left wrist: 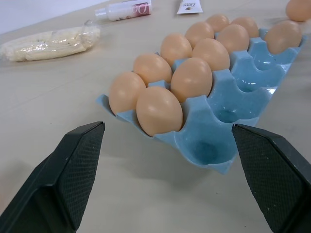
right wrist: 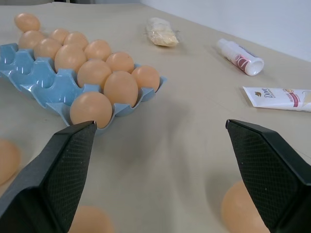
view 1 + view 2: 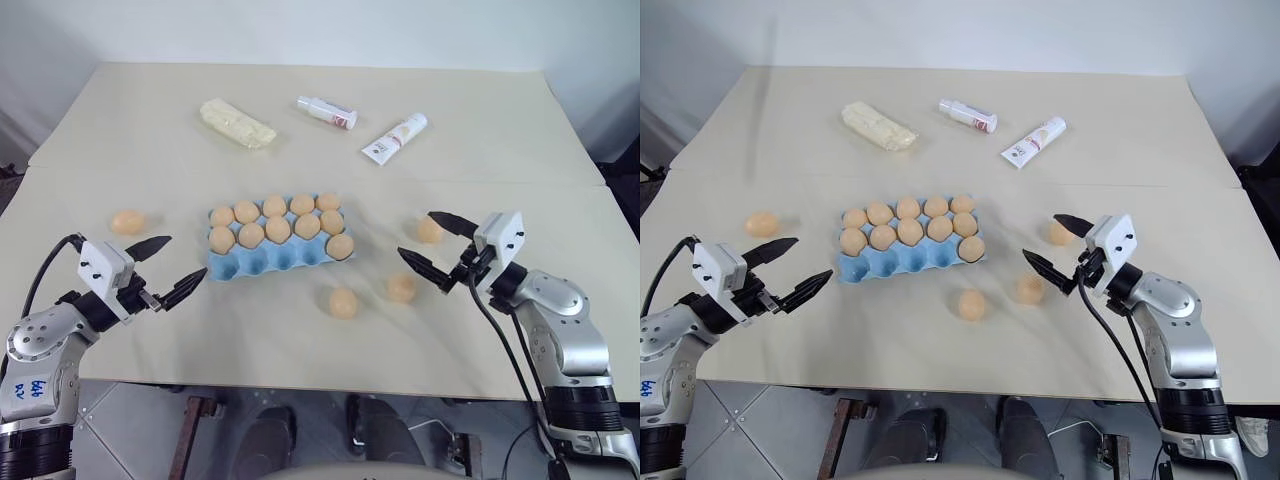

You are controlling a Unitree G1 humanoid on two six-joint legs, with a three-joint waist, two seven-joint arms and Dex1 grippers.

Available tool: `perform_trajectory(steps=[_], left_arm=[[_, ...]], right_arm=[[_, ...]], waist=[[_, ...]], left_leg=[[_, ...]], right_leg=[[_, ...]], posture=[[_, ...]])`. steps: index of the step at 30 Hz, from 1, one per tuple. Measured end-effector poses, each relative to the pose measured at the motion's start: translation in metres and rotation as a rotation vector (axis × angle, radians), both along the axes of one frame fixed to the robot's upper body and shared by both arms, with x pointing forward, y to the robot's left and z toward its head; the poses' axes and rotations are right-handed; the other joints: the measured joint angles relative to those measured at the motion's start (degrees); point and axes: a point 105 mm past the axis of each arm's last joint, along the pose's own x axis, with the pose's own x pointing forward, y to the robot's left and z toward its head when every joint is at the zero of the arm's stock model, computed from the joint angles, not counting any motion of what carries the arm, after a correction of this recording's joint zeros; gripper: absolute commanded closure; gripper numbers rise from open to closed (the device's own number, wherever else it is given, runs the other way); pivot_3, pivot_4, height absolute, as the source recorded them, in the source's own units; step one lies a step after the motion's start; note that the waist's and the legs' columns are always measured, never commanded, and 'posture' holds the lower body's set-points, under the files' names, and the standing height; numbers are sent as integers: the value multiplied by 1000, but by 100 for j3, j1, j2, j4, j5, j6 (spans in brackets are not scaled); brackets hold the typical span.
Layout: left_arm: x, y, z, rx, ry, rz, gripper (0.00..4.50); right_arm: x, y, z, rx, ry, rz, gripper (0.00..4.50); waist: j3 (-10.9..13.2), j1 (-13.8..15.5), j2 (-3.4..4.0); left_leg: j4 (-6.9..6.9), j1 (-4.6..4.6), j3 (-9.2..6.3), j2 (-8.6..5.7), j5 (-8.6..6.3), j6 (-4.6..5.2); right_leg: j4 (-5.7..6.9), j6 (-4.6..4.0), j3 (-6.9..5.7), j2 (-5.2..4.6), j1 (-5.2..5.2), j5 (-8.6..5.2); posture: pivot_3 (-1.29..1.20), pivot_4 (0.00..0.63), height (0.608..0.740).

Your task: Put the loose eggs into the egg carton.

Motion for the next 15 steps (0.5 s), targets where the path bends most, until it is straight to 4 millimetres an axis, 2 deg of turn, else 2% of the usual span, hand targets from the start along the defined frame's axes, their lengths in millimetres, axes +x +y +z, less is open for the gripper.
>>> perform_trajectory(steps=[3, 8, 15], left_arm=[[2, -1, 1, -6, -5, 0, 34], [5, -24, -1, -37, 4, -98, 34], [-5, -71, -10, 15, 17, -370, 34]], right_arm=[[0, 0, 0, 1, -1, -2, 0], [-3, -7, 0, 16, -11, -57, 0], [-29, -62, -22, 28, 46, -324, 0]], waist=[[0, 2, 0], [0, 21, 0], [-1, 115, 0]], left_leg=[[3, 0, 0, 0, 0, 0], [8, -2, -1, -3, 0, 0], [8, 0, 1, -4, 0, 0]], right_leg=[[2, 0, 0, 0, 0, 0], [5, 0, 0, -1, 1, 0], [5, 0, 2, -1, 2, 0]], posture=[[0, 150, 740], [0, 150, 740], [0, 150, 740]])
